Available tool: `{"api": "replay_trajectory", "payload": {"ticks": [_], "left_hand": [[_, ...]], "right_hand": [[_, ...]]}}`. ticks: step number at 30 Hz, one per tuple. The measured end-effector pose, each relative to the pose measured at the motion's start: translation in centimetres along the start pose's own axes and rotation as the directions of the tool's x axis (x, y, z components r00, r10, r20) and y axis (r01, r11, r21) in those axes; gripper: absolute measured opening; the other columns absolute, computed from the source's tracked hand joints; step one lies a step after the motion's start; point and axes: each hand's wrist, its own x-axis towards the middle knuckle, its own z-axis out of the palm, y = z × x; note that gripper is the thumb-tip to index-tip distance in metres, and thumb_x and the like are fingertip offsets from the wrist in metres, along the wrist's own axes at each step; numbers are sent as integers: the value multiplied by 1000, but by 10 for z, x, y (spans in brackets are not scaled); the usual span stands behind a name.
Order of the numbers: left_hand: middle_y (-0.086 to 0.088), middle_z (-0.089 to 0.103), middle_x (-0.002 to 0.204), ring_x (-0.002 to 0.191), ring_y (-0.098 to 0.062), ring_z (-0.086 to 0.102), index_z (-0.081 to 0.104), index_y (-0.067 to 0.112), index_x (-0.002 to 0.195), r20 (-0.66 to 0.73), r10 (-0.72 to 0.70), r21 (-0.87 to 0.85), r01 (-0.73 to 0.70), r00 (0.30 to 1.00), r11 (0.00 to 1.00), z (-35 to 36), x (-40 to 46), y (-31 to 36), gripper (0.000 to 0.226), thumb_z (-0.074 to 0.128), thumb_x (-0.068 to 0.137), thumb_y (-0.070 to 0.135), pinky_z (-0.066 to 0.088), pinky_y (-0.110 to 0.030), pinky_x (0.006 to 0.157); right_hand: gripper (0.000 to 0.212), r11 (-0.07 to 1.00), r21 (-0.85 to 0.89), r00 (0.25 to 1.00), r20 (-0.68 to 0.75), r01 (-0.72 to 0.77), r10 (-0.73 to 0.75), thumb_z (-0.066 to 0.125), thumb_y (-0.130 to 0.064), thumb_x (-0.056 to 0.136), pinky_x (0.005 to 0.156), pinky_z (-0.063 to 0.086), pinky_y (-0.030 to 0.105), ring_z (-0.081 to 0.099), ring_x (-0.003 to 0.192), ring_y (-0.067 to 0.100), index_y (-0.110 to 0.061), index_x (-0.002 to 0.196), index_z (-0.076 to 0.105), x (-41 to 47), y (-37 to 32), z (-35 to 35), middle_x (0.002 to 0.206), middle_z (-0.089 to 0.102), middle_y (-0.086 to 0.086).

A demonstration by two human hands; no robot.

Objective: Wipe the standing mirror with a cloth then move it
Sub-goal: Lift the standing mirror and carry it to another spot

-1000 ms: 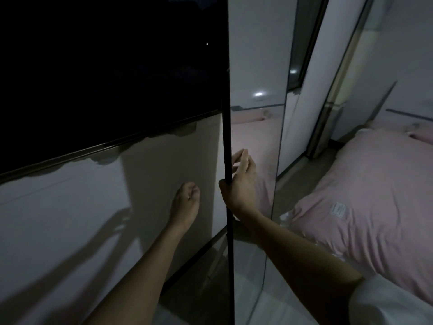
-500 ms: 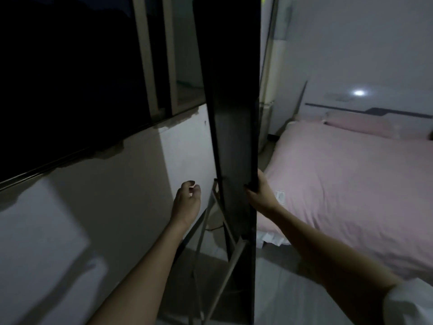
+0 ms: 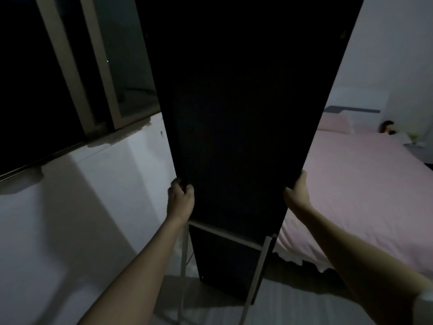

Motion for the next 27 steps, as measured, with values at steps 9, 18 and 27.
{"api": "replay_trajectory", "payload": {"ticks": [9, 18, 27], "left_hand": [[-8, -1, 158, 144, -35, 7, -9, 20, 149, -64, -37, -19, 36, 997, 999, 32, 76, 25, 90, 51, 89, 51, 15, -50, 116], [-7, 35, 142, 131, -30, 36, 23, 25, 139, -36, -7, -239, -2, 999, 971, 39, 130, 18, 118, 74, 41, 67, 34, -55, 106], [-15, 47, 131, 117, -33, 50, 34, 10, 132, 70, -47, -298, 66, 996, 952, 44, 160, 32, 89, 85, 62, 34, 46, -47, 97]], "right_hand": [[38, 995, 79, 979, -191, -60, 74, 34, -11, 98, 82, 48, 35, 49, 102, 20, -8, 134, 24, 31, 23, 5, 116, 40, 5], [45, 946, 300, 892, -385, -120, 235, 42, -44, 94, 77, 45, 30, 52, 94, 13, -13, 125, 35, 46, 21, 25, 109, 47, 1], [55, 923, 323, 841, -422, -210, 339, 41, -48, 93, 66, 47, 32, 57, 91, 27, 0, 120, 45, 72, 28, 20, 106, 56, 17]]}}
